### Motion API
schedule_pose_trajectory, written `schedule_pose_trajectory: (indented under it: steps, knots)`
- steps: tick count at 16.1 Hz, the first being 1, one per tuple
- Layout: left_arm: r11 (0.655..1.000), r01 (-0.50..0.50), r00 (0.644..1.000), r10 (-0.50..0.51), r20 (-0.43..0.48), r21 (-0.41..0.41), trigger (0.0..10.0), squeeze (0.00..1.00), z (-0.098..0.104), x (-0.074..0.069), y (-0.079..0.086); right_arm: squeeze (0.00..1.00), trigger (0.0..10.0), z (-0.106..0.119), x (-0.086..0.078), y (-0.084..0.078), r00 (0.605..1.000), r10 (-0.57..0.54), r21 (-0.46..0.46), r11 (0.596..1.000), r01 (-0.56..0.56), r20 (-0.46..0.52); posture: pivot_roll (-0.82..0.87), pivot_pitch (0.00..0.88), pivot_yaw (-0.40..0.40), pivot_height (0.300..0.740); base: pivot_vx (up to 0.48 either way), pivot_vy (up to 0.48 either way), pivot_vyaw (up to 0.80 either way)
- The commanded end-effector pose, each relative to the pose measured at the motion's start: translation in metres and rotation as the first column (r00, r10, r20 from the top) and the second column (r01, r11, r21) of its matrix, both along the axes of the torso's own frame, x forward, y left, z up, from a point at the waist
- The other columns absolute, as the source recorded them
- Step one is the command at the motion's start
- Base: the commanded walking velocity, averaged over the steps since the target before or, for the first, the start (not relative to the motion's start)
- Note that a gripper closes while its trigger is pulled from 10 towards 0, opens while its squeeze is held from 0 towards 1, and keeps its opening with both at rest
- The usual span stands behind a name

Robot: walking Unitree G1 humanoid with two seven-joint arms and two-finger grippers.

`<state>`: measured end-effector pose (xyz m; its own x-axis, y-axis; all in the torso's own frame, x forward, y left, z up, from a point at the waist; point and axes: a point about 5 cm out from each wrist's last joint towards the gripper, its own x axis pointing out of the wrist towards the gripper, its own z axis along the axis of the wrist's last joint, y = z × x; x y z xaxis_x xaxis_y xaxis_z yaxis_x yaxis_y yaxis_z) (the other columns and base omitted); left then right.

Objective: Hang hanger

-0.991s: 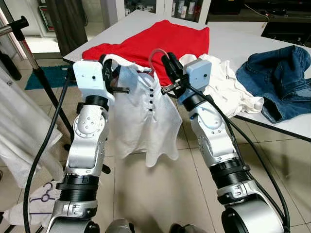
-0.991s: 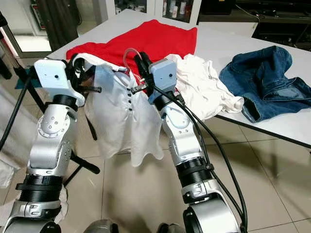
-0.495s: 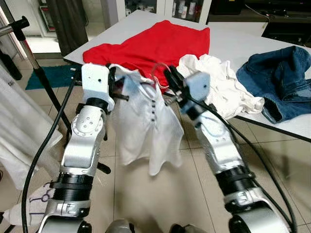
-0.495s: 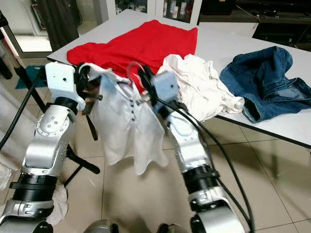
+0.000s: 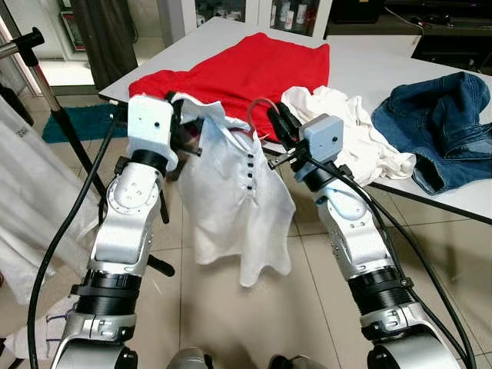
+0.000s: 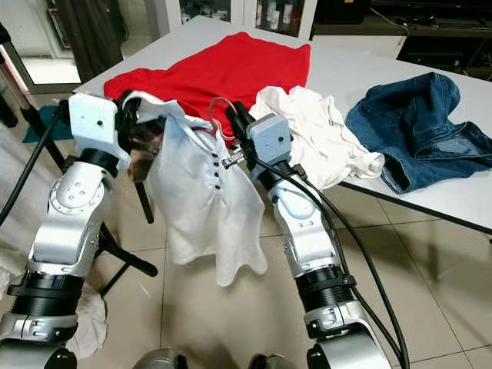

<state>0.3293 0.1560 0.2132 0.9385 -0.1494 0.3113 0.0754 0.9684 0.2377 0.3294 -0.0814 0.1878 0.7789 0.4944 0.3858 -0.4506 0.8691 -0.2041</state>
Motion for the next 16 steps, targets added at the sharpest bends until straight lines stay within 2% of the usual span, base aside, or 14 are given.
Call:
schedule_pose_trajectory:
  steps: [1, 3, 5, 6, 10, 13, 14, 15, 16]
  knots:
    - [0.999, -0.037, 0.997, 0.038, 0.06, -0.003, 10.0, 0.0, 0.012, 0.002, 0.007, 0.27, 0.0, 0.014, 0.001, -0.003, 0.998, -0.033, 0.02, 0.999, 0.032, 0.062, 0.06, 0.0, -0.002, 0.74, 0.0, 0.0, 0.0]
    - [0.998, -0.047, 0.995, 0.051, 0.08, -0.05, 10.0, 0.0, 0.017, 0.003, 0.009, 0.27, 0.0, 0.019, 0.001, -0.001, 0.996, -0.036, 0.022, 0.999, 0.034, 0.081, 0.06, 0.0, -0.003, 0.74, 0.0, 0.0, 0.0]
    - [0.99, 0.027, 0.997, -0.016, 0.078, -0.138, 10.0, 0.0, 0.02, 0.002, 0.006, 0.27, 0.0, 0.023, 0.0, 0.006, 0.994, -0.021, 0.017, 1.0, 0.019, 0.109, 0.07, 0.0, -0.007, 0.74, 0.0, 0.0, 0.0]
    - [0.987, 0.046, 0.996, -0.033, 0.08, -0.156, 10.0, 0.0, 0.019, 0.001, 0.005, 0.27, 0.0, 0.024, 0.0, 0.008, 0.993, -0.014, 0.012, 1.0, 0.013, 0.12, 0.07, 0.0, -0.007, 0.74, 0.0, 0.0, 0.0]
    - [0.987, 0.048, 0.996, -0.035, 0.085, -0.155, 10.0, 0.0, 0.016, -0.001, 0.003, 0.27, 0.0, 0.026, 0.001, 0.008, 0.992, -0.016, 0.011, 1.0, 0.015, 0.126, 0.07, 0.0, -0.008, 0.74, 0.0, 0.0, 0.0]
    - [0.987, 0.093, 0.993, -0.082, 0.087, -0.132, 10.0, 0.0, 0.013, -0.003, -0.004, 0.27, 0.0, 0.026, 0.001, 0.009, 0.991, -0.016, 0.008, 1.0, 0.015, 0.132, 0.07, 0.0, -0.007, 0.74, 0.0, 0.0, 0.0]
    - [0.986, 0.103, 0.991, -0.09, 0.096, -0.135, 10.0, 1.0, 0.014, -0.004, -0.005, 0.27, 0.0, 0.026, 0.001, 0.009, 0.991, -0.016, 0.007, 1.0, 0.015, 0.134, 0.07, 0.0, -0.007, 0.74, 0.0, 0.0, 0.0]
    - [0.987, 0.093, 0.992, -0.08, 0.099, -0.132, 10.0, 1.0, 0.014, -0.003, -0.005, 0.28, 0.0, 0.027, 0.001, 0.009, 0.991, -0.016, 0.006, 1.0, 0.015, 0.136, 0.07, 0.0, -0.007, 0.74, 0.0, 0.0, 0.0]
    - [0.989, 0.079, 0.992, -0.066, 0.106, -0.125, 10.0, 0.7, 0.016, -0.003, -0.003, 0.27, 0.0, 0.027, 0.001, 0.009, 0.99, -0.017, 0.006, 1.0, 0.016, 0.138, 0.07, 0.0, -0.006, 0.74, 0.0, 0.0, 0.0]
